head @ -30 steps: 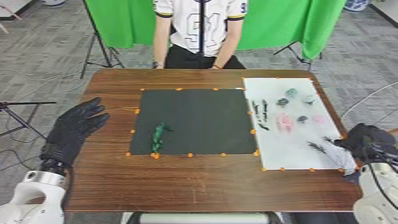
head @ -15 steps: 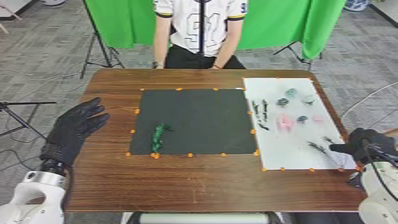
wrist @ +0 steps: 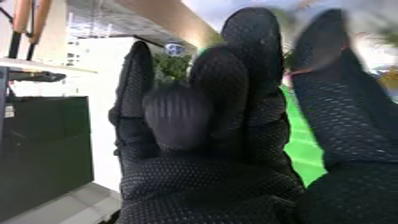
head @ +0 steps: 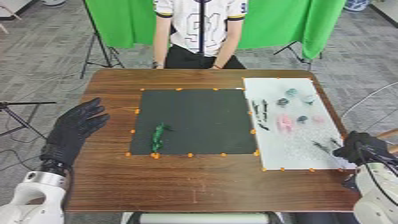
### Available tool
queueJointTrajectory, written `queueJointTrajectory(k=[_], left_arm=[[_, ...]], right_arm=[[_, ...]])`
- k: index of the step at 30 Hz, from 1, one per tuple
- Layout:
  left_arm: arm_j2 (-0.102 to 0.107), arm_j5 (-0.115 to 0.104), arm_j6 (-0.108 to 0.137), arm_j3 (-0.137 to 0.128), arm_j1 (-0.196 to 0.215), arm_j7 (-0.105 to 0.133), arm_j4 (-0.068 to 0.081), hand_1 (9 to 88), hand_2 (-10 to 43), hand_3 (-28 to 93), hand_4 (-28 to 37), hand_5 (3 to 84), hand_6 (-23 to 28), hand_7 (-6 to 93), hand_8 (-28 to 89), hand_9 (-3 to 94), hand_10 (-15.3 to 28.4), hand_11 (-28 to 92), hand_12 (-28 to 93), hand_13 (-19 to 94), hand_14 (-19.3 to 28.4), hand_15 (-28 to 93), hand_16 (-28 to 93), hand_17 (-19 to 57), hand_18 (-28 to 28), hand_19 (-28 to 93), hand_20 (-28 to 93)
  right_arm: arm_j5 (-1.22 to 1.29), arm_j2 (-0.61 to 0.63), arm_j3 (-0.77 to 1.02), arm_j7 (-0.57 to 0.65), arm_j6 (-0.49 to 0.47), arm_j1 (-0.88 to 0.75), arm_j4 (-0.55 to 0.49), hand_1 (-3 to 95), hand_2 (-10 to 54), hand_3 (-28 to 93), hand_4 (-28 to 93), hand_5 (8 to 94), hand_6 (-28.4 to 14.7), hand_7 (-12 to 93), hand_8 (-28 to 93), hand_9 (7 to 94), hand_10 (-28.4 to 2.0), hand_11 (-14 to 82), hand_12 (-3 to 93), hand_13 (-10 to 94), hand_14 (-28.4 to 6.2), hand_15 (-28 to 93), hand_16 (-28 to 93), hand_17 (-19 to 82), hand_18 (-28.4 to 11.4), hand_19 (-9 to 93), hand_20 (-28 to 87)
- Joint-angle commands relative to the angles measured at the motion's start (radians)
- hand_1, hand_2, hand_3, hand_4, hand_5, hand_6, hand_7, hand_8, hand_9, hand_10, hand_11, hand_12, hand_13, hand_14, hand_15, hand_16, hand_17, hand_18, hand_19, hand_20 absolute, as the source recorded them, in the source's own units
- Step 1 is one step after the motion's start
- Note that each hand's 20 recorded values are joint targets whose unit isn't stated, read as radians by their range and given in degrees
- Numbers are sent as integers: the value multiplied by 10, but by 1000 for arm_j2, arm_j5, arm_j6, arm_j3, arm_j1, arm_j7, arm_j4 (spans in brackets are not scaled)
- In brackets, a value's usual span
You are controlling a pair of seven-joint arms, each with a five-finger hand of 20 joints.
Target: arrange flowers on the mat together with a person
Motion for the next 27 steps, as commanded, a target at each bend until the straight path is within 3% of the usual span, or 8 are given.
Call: queueJointTrajectory(k=[1, 7, 12, 17, 20, 27], left_arm=[[-6, -6, -4, -2, 15, -6, 6, 309, -27, 704, -240, 377, 43, 197, -93, 334, 113, 262, 170, 292, 142, 381, -18, -42, 203, 496, 106], [-2, -8, -2, -1, 16, -4, 5, 308, -26, 704, -239, 378, 43, 197, -92, 334, 114, 261, 170, 292, 143, 381, -18, -42, 203, 496, 106], [1, -12, 7, -5, 29, -2, -1, 308, -26, 705, -240, 378, 43, 198, -92, 334, 113, 260, 170, 292, 143, 382, -17, -43, 203, 496, 106], [0, -17, 21, -9, 51, -1, -10, 308, -26, 704, -241, 378, 43, 198, -93, 335, 114, 260, 170, 292, 143, 382, -18, -43, 203, 496, 106], [-6, -11, 15, -3, 50, -9, -11, 307, -26, 705, -240, 378, 43, 197, -93, 338, 115, 261, 170, 292, 143, 382, -18, -43, 203, 496, 106], [-11, -9, 23, 3, 53, -8, -12, 307, -25, 705, -241, 379, 44, 197, -92, 337, 114, 262, 170, 292, 143, 383, -18, -43, 203, 496, 106]], right_arm=[[-23, 13, -10, -23, 158, -13, -4, 428, -95, 768, -283, 778, 14, 535, 109, 795, -92, 635, 376, 746, -84, 844, 277, 296, -159, 696, 381], [-47, 22, -32, -26, 174, 41, -76, 415, -95, 808, -283, 792, 9, 549, 123, 811, -99, 670, 373, 765, -90, 885, 269, 309, -159, 716, 388], [-27, 35, -172, -73, 166, 219, -116, 406, -95, 825, -283, 805, 9, 545, 133, 820, -99, 679, 371, 773, -91, 896, 265, 316, -160, 723, 389], [5, -13, -393, -185, 89, 438, -150, 400, -95, 833, -283, 811, 13, 542, 144, 826, -98, 685, 372, 784, -90, 902, 264, 322, -163, 732, 389], [12, -62, -559, -249, 37, 577, -135, 396, -95, 835, -283, 813, 13, 540, 145, 827, -97, 685, 372, 784, -91, 902, 264, 323, -163, 733, 387], [4, -193, -880, -339, -134, 852, -15, 391, -95, 832, -283, 823, 19, 532, 136, 838, -95, 680, 365, 807, -84, 906, 262, 350, -166, 771, 398]])
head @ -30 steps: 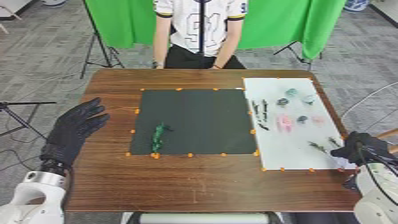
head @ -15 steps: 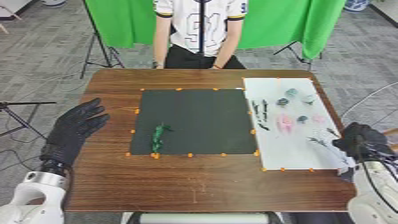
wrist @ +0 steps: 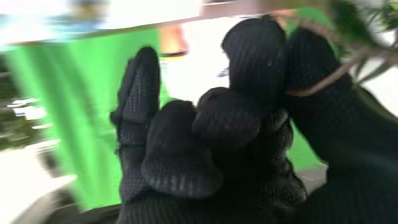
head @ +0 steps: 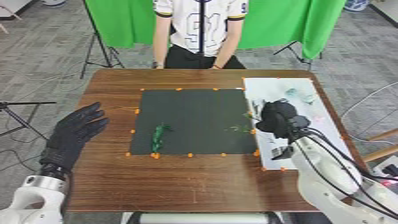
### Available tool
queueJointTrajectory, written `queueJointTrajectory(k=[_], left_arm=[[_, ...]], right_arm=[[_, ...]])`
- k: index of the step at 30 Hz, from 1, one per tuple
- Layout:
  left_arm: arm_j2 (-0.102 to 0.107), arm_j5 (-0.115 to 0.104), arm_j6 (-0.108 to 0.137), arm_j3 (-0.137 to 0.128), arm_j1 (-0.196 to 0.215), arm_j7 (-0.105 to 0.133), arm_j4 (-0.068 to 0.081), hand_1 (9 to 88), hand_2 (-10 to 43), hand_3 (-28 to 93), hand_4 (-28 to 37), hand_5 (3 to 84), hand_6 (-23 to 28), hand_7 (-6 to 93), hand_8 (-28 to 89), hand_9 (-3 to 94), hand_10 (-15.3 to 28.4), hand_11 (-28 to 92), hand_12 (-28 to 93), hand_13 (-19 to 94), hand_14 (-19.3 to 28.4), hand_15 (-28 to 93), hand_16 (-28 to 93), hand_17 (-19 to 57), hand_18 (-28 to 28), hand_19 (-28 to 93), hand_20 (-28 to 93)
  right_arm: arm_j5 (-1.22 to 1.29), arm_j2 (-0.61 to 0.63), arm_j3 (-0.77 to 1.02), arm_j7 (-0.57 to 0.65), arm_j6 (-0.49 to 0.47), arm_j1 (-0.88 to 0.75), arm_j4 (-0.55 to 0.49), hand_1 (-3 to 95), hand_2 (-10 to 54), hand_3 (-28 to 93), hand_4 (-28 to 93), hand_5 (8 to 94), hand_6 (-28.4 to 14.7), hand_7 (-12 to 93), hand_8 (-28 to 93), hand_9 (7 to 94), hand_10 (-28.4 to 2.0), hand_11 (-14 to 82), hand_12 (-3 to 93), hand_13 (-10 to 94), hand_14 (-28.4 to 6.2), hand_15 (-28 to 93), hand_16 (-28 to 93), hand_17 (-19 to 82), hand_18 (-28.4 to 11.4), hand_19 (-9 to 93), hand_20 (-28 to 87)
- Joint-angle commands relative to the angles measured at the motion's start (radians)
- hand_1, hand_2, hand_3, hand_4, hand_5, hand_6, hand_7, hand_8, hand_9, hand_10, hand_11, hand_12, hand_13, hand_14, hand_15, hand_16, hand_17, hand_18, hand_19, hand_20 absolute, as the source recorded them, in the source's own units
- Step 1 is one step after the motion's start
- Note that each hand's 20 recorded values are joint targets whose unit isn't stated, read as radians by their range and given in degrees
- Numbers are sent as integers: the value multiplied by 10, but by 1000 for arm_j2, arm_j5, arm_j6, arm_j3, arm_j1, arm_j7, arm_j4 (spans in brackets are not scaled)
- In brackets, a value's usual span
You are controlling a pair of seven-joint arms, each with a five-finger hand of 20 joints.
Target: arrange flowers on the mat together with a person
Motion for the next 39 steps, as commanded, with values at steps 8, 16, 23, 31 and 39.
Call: queueJointTrajectory(k=[8, 16, 23, 31, 39], left_arm=[[-6, -7, 22, 16, 21, -7, -4, 306, -24, 704, -242, 379, 44, 197, -93, 338, 114, 260, 170, 292, 144, 382, -18, -43, 203, 496, 106], [-10, -5, 23, 13, 31, -11, -7, 305, -25, 706, -241, 380, 44, 196, -92, 339, 115, 261, 170, 292, 144, 381, -18, -43, 203, 495, 106], [-6, -5, 22, 14, 30, -11, -7, 304, -24, 706, -243, 380, 44, 196, -92, 339, 115, 261, 170, 293, 144, 380, -17, -43, 203, 496, 106], [-7, -6, 20, 13, 29, -14, -5, 303, -21, 705, -242, 381, 45, 195, -91, 340, 116, 261, 170, 294, 144, 381, -17, -43, 203, 495, 106], [-7, -3, 13, 18, 20, -21, -1, 302, -19, 705, -242, 381, 44, 194, -91, 340, 115, 260, 170, 293, 144, 380, -17, -43, 203, 495, 106]], right_arm=[[-30, -254, -491, -5, -256, 494, 203, 360, -95, 872, -278, 890, 32, 551, -72, 876, -95, 677, 354, 850, -79, 906, 267, 387, -172, 803, 384], [-49, -294, -569, 117, -141, 565, 282, 353, -95, 872, -272, 902, 32, 558, -94, 889, -91, 676, 361, 865, -80, 904, 268, 403, -178, 817, 369], [-22, -323, -563, 213, -300, 580, 299, 337, -70, 852, -270, 903, 28, 546, -100, 886, -94, 663, 365, 863, -79, 897, 271, 401, -183, 820, 355], [48, -396, -511, 312, -501, 550, 307, 315, 10, 824, -267, 919, 23, 492, -98, 894, -96, 634, 357, 869, -79, 879, 267, 403, -196, 831, 325], [61, -448, -484, 317, -488, 522, 302, 255, 46, 798, -251, 931, 22, 459, -81, 914, -86, 613, 354, 898, -59, 860, 266, 432, -201, 859, 288]])
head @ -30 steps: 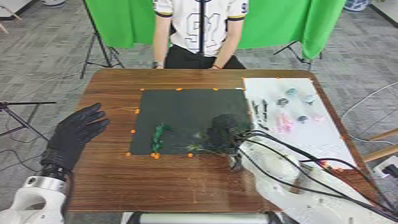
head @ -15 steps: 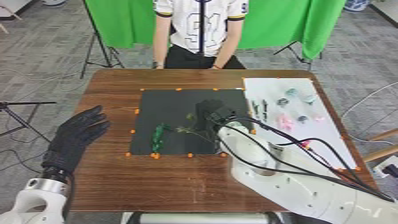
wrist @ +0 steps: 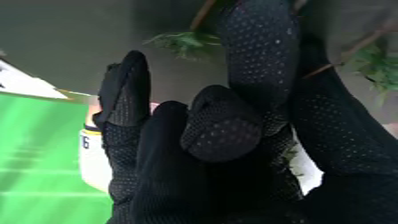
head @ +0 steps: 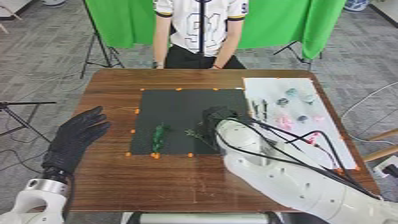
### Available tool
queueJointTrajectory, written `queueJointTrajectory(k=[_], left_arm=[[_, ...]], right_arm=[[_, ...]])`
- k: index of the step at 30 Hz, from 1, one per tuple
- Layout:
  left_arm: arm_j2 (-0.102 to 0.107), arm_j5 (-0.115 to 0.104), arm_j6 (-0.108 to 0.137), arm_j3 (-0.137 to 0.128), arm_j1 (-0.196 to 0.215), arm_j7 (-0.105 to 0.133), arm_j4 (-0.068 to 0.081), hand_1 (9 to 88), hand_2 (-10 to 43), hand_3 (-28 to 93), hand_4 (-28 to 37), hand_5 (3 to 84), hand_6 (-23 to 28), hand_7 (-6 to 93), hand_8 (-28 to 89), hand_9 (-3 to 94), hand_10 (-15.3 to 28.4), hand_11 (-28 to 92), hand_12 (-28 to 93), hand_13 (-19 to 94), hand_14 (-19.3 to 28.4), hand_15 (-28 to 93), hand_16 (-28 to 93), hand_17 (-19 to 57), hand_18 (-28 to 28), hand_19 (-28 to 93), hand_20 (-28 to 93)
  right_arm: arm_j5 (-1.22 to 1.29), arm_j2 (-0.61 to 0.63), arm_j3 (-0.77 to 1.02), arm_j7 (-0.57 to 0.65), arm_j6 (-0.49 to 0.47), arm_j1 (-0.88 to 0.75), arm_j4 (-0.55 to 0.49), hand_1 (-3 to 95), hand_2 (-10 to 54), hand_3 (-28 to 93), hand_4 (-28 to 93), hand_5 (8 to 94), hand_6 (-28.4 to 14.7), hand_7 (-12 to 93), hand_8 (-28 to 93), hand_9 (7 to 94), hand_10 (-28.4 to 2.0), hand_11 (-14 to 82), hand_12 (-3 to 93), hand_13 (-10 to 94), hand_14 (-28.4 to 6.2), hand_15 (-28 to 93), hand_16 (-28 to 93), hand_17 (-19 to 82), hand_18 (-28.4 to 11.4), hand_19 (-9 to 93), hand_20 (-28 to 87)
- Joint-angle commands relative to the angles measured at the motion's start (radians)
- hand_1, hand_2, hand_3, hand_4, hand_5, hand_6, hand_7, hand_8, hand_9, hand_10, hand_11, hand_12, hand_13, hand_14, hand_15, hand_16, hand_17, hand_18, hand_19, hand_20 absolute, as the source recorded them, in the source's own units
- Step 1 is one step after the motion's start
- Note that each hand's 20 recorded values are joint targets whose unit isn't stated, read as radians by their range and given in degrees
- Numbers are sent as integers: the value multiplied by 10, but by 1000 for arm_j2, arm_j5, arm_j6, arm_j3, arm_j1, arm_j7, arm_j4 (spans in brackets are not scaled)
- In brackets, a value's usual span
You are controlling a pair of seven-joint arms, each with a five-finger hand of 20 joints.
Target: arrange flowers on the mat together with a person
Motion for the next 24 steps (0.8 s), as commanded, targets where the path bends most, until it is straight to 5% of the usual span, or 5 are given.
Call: queueJointTrajectory(k=[1, 15, 24], left_arm=[[-4, -4, -1, 9, 1, -17, 6, 302, -19, 704, -242, 381, 44, 194, -91, 339, 115, 260, 170, 293, 144, 381, -17, -43, 203, 495, 106], [0, -4, -4, 18, -14, -23, 12, 301, -20, 706, -242, 381, 45, 193, -91, 340, 115, 261, 170, 293, 145, 381, -17, -44, 203, 495, 106], [-2, -3, -1, 11, -1, -20, 7, 301, -20, 707, -242, 382, 45, 193, -91, 340, 116, 260, 170, 293, 144, 380, -17, -44, 205, 497, 106]], right_arm=[[4, -68, 20, 9, 26, -27, -1, 251, 50, 795, -248, 931, 22, 457, -78, 915, -86, 611, 356, 900, -58, 858, 267, 433, -201, 861, 283], [40, -131, 31, 75, 75, 2, 91, 229, 69, 784, -239, 937, 18, 429, -63, 937, -73, 603, 327, 934, -34, 832, 267, 469, -198, 881, 232], [61, -105, 84, 86, 55, -22, 58, 223, 88, 775, -240, 921, 7, 395, -64, 937, -71, 605, 299, 937, -32, 825, 262, 476, -195, 890, 197]])
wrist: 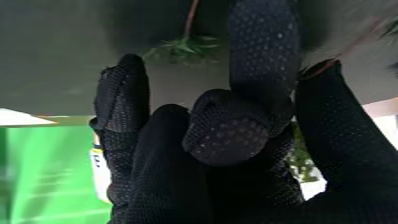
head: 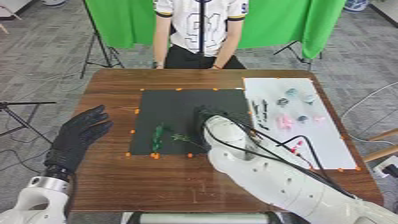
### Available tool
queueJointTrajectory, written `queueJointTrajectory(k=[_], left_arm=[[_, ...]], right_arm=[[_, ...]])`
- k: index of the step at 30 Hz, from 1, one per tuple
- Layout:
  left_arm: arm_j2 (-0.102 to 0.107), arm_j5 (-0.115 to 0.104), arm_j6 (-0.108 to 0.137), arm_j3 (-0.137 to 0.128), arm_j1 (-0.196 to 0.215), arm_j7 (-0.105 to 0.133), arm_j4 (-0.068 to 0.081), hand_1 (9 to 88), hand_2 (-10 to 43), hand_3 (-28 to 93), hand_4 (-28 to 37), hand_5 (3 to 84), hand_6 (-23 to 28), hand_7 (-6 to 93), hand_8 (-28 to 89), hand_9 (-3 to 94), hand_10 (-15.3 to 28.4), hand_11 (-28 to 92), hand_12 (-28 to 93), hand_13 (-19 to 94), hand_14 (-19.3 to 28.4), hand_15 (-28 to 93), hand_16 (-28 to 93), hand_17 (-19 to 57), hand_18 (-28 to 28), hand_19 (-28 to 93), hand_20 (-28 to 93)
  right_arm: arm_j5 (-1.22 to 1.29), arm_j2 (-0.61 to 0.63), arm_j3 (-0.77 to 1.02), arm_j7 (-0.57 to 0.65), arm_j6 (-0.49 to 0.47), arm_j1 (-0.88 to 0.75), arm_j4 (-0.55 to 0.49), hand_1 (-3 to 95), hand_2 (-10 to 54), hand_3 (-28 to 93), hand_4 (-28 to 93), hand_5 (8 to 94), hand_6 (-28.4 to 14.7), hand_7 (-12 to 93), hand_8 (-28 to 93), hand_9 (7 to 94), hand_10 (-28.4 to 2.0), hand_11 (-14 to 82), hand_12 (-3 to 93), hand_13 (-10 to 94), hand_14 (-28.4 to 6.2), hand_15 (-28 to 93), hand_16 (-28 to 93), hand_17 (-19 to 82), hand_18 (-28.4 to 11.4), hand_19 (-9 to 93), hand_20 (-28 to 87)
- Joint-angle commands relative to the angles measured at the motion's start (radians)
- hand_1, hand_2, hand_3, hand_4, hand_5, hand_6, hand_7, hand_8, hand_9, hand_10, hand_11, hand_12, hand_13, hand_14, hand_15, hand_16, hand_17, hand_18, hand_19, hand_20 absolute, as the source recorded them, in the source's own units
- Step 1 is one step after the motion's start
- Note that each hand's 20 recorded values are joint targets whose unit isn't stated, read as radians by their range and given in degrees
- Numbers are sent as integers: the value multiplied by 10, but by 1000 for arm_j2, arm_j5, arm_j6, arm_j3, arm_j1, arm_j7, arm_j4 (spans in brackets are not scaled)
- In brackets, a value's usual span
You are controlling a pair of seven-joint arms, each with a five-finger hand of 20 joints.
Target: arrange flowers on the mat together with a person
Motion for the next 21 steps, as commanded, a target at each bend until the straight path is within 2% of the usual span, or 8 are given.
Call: queueJointTrajectory(k=[1, 10, 12, 16, 21], left_arm=[[-5, -4, 0, -1, 19, -6, 3, 301, -20, 707, -242, 382, 45, 193, -91, 340, 116, 260, 170, 293, 144, 380, -17, -44, 205, 497, 106], [-9, -4, -3, -8, 26, -3, 2, 302, -20, 707, -244, 381, 45, 192, -90, 340, 116, 260, 170, 293, 145, 381, -17, -44, 205, 496, 105], [-8, -4, -1, -10, 28, -5, 1, 301, -19, 707, -244, 381, 45, 193, -90, 340, 116, 259, 169, 293, 145, 381, -17, -44, 205, 496, 106], [-7, -6, 1, -14, 32, -4, -1, 301, -18, 706, -244, 381, 45, 193, -90, 340, 115, 259, 170, 293, 145, 380, -17, -44, 205, 496, 105], [-10, -6, -5, -16, 35, -6, 0, 300, -17, 707, -244, 381, 44, 194, -91, 340, 115, 261, 169, 293, 145, 380, -17, -44, 205, 496, 105]], right_arm=[[1, 28, 50, 3, 1, -19, -42, 218, 85, 773, -241, 918, 5, 391, -65, 937, -72, 602, 301, 937, -33, 823, 264, 473, -195, 889, 197], [33, 79, 145, -71, 1, -93, -167, 146, 111, 736, -253, 905, -1, 378, -65, 937, -76, 585, 322, 930, -39, 814, 286, 456, -202, 888, 197], [36, 102, 144, -82, -30, -99, -184, 144, 112, 734, -253, 904, -1, 377, -65, 937, -77, 578, 327, 929, -39, 813, 287, 451, -204, 886, 198], [61, 145, 134, -89, -73, -99, -190, 125, 121, 726, -255, 899, -4, 375, -64, 937, -81, 569, 338, 919, -47, 817, 287, 443, -203, 882, 199], [72, 169, 111, -93, -96, -94, -175, 72, 166, 713, -266, 887, -12, 366, -68, 911, -110, 571, 353, 884, -78, 837, 285, 390, -214, 864, 213]])
